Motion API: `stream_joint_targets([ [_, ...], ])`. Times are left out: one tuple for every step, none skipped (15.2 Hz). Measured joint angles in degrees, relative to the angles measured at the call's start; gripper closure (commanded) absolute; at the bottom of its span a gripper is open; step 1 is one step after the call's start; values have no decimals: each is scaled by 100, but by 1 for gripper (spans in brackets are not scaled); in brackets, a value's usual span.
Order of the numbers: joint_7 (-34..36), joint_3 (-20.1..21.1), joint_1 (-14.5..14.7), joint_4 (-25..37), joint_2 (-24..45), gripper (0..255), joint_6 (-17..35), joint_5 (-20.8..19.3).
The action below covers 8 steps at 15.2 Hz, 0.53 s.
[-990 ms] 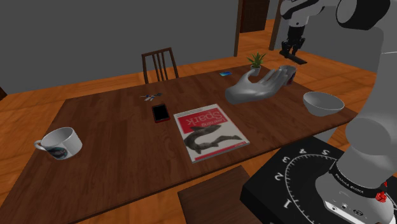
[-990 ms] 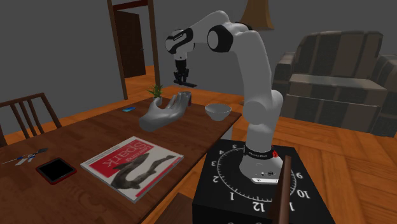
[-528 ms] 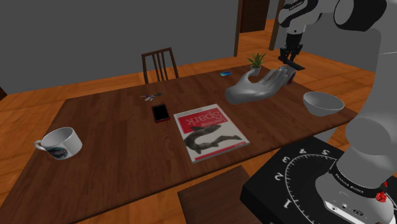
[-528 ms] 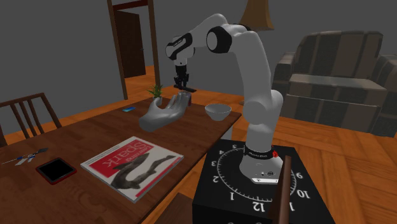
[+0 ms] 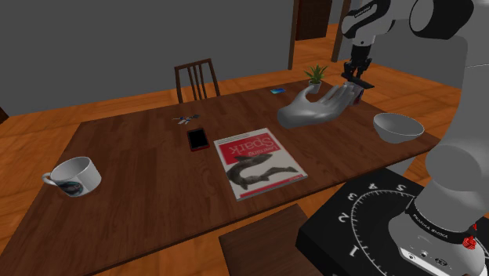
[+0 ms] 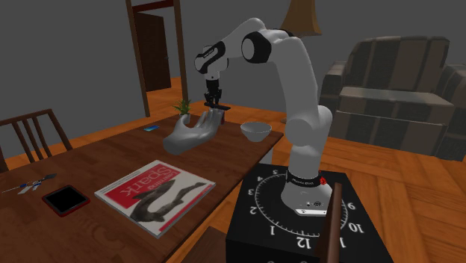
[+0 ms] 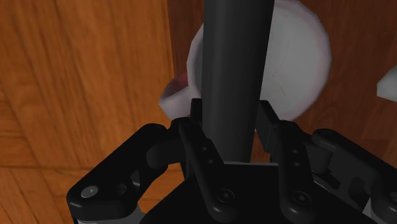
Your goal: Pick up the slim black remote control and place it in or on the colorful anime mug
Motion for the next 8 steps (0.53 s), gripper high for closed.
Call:
stream_joint_targets([
  [0,0,0,2,2,255,-1,1],
  [0,0,0,2,1,0,-1,0],
  [0,-1,-1,2,0,0,2,0],
  [-1,0,-1,-1,3,0,2,1],
  [-2,1,-1,-2,5,0,2,2],
  [-2,1,-1,-1,6,0,2,2],
  [-3,1,-1,-1,7,0,2,2],
  [-1,2,0,-1,7,0,1,2],
])
